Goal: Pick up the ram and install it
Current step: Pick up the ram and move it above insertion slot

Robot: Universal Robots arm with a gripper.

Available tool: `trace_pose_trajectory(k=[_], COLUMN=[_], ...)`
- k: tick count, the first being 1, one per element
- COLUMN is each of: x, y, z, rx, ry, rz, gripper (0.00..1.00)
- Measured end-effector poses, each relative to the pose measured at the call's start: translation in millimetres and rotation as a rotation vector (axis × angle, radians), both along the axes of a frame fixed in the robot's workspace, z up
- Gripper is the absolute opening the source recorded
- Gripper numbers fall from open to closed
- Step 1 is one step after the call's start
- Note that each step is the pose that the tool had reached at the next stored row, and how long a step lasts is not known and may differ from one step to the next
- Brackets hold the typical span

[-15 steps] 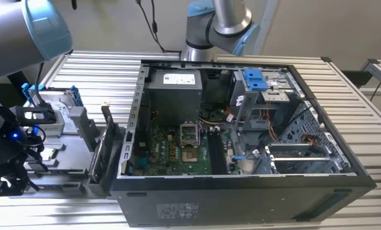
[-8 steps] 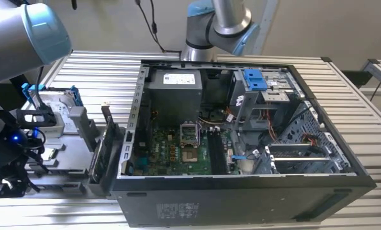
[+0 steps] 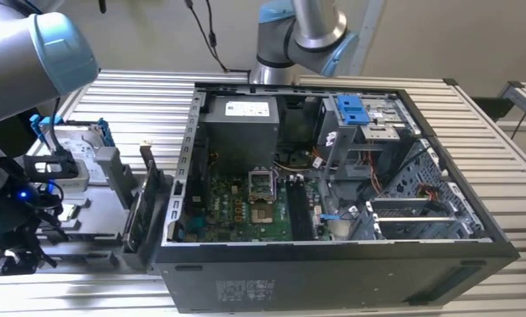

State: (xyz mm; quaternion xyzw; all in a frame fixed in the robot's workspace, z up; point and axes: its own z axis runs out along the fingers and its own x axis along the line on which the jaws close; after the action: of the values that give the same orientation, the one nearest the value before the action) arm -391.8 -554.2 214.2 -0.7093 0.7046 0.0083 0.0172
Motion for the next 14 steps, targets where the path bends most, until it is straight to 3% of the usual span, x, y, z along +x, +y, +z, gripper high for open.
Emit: trace_pose_trajectory(k=[8,14], x=[-0.4,-0.9], y=[0.0,0.0], z=[-8.2,-13.3], rx=[0.0001,-0.0001], ry=[-0.0086,-0.0093], rz=[0.0,0.0], gripper=[0.48,0.48])
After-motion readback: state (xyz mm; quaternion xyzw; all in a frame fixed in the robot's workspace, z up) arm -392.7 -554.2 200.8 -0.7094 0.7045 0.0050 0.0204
